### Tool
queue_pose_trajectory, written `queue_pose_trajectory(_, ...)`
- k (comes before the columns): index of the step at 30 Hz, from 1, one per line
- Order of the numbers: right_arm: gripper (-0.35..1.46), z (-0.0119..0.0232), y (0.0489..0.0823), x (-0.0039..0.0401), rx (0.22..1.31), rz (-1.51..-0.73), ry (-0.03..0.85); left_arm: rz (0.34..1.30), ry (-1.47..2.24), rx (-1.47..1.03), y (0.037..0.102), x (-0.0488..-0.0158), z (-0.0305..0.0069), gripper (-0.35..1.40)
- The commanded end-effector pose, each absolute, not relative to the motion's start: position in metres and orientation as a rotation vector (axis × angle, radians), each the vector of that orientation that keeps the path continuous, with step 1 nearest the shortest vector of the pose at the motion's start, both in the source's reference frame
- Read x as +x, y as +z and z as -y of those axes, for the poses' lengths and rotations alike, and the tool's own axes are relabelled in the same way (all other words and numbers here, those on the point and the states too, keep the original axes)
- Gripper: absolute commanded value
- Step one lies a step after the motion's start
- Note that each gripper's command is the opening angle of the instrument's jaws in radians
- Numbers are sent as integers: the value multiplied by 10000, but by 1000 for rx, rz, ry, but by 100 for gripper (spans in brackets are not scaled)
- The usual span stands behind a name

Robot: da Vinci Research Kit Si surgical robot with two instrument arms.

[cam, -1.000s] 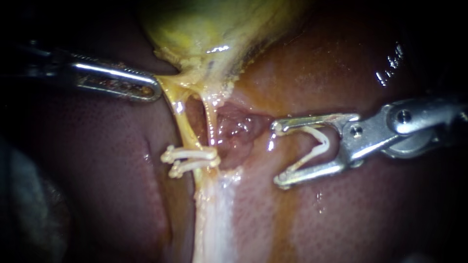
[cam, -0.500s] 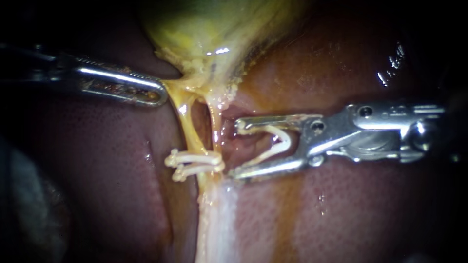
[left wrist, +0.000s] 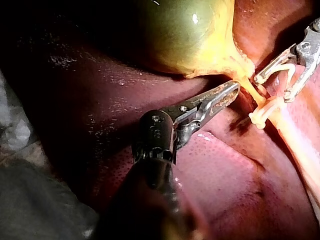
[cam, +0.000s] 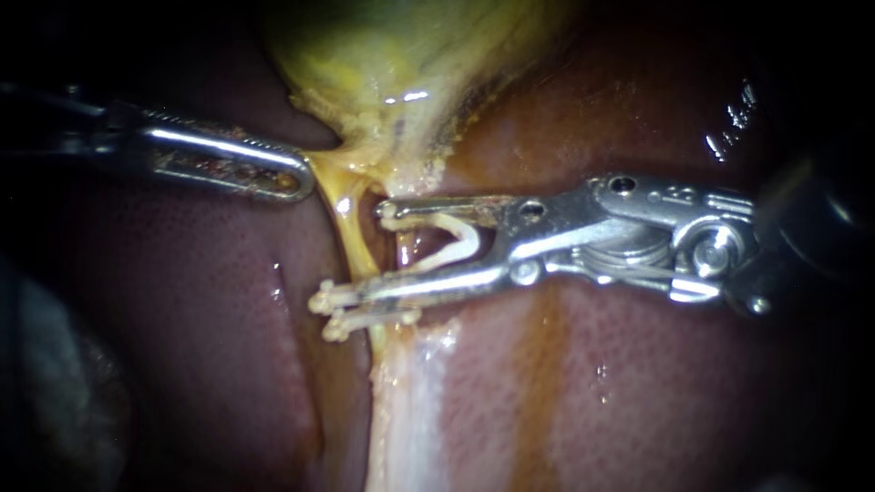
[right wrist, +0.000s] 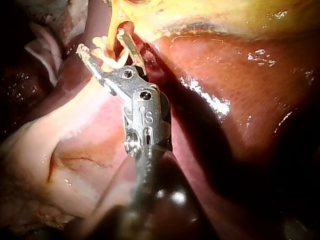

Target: Clipping third clip left tube

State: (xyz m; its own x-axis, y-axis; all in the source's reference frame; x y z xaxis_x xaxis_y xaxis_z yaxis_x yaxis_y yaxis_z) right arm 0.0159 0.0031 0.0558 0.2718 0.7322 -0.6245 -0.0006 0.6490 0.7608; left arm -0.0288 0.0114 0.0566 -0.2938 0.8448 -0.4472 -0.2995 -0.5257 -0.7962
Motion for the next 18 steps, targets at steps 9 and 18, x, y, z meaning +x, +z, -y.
queue_pose_trajectory(9, 49, -27, 584, 157, 764, -1197, 567, 764, 1902, -1157, 566, -288, -113, -35)
queue_pose_trajectory(18, 48, -20, 603, 167, 791, -1190, 551, 767, 1902, -1157, 566, -288, -113, -35)
